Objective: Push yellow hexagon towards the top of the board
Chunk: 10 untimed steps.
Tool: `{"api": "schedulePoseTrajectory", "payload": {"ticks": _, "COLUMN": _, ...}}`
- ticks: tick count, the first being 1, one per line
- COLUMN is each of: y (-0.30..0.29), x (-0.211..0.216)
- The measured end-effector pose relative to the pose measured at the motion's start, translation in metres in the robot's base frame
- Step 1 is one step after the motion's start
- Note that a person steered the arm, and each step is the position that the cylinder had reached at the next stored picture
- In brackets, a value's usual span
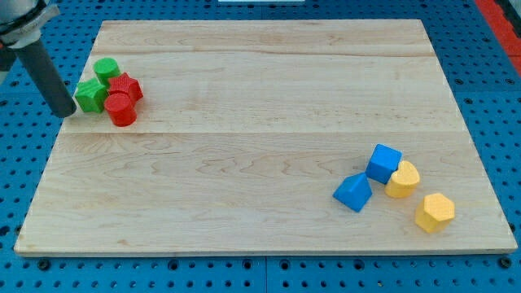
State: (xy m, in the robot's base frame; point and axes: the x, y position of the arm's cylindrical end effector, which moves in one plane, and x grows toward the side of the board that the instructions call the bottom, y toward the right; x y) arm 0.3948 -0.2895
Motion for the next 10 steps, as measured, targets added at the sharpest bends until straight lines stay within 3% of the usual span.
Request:
{"api": "schedulePoseTrajectory", "payload": {"ticks": 2, "y": 0.017, "x": -0.048}}
{"api": "schedulePoseTrajectory", "payload": {"ticks": 4, "y": -0.015, "x": -0.045}}
{"api": "schedulePoseTrajectory", "payload": {"ticks": 5, "y": -0.002, "x": -0.045}}
{"api": "schedulePoseTrajectory", "payload": {"ticks": 7, "y": -0.004, "x": 0.069}}
{"api": "schedulePoseTrajectory", "payload": {"ticks": 9, "y": 0.174, "x": 0.144}}
{"api": "schedulePoseTrajectory", "payload": {"ticks": 10, "y": 0.296, "x": 0.185}}
